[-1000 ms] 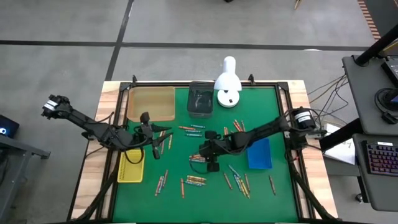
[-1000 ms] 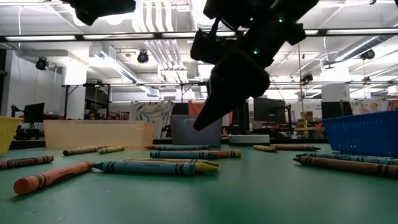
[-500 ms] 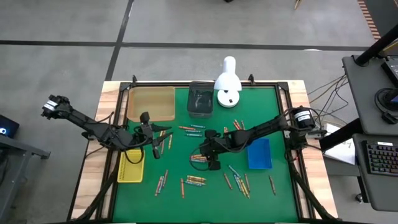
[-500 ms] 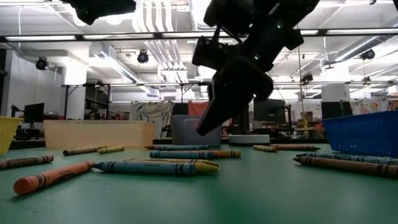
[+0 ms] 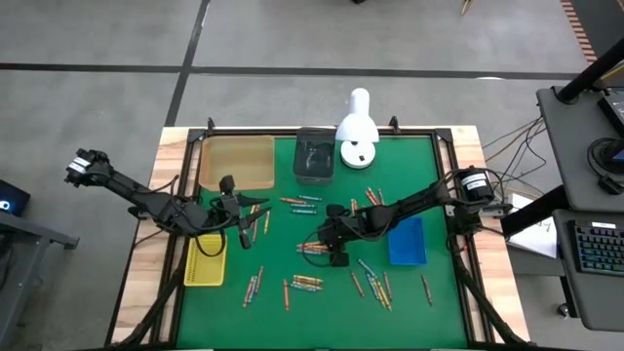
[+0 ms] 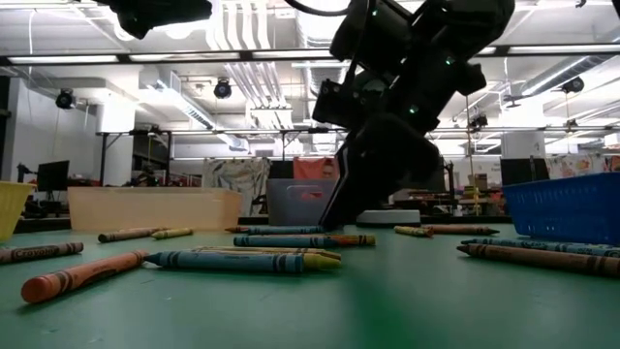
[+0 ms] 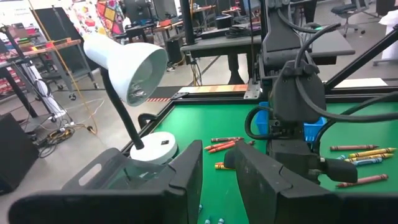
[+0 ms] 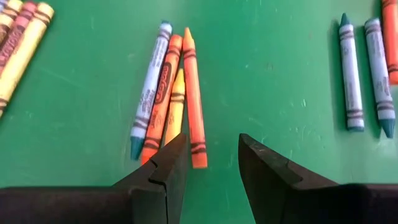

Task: Sort crayons
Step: Put the orange crayon into the blue bin

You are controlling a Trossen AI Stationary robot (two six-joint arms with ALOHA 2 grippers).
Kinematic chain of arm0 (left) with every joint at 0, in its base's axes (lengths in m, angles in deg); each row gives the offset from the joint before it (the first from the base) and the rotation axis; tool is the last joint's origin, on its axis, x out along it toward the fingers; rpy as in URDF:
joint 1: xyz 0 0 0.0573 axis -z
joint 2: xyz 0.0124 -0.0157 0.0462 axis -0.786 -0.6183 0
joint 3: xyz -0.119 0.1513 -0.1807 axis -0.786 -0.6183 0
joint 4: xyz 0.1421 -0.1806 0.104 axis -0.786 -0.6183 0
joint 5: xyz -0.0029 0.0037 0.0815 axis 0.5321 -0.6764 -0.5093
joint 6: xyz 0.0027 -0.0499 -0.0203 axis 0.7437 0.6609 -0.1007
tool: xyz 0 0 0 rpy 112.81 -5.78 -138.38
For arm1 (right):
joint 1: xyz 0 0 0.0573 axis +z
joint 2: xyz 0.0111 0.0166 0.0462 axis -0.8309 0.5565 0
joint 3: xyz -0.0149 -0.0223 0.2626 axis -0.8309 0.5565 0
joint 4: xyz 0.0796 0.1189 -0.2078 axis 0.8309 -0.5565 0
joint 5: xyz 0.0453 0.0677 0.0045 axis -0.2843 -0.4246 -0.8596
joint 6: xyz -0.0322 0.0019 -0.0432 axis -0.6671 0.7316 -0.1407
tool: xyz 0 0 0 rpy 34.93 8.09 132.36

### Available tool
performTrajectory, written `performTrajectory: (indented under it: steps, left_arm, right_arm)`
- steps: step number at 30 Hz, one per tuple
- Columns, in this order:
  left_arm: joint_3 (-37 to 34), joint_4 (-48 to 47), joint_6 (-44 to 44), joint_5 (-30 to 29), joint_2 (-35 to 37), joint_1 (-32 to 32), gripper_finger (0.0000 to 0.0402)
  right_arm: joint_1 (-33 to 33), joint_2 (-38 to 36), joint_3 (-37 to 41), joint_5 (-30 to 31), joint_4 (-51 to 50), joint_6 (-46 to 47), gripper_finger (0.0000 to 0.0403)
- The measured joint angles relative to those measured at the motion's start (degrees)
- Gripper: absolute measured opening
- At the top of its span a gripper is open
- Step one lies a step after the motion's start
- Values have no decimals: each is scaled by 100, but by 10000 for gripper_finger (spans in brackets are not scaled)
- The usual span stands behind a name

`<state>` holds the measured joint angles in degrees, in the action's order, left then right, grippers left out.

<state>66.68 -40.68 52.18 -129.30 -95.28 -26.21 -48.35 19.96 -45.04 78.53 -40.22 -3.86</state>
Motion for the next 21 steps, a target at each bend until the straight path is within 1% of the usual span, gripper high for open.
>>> performTrajectory:
  steps: [6, 9, 21]
  left_arm:
    - [-2, 0, 1, 0, 0, 0, 77]
    - [-2, 2, 2, 2, 0, 0, 77]
    - [-2, 0, 46, 2, 0, 0, 77]
  right_arm:
    - [0, 1, 179, 11, 419, -87, 132]
    - [0, 2, 219, 146, 421, -90, 132]
    - [0, 2, 256, 153, 423, -236, 132]
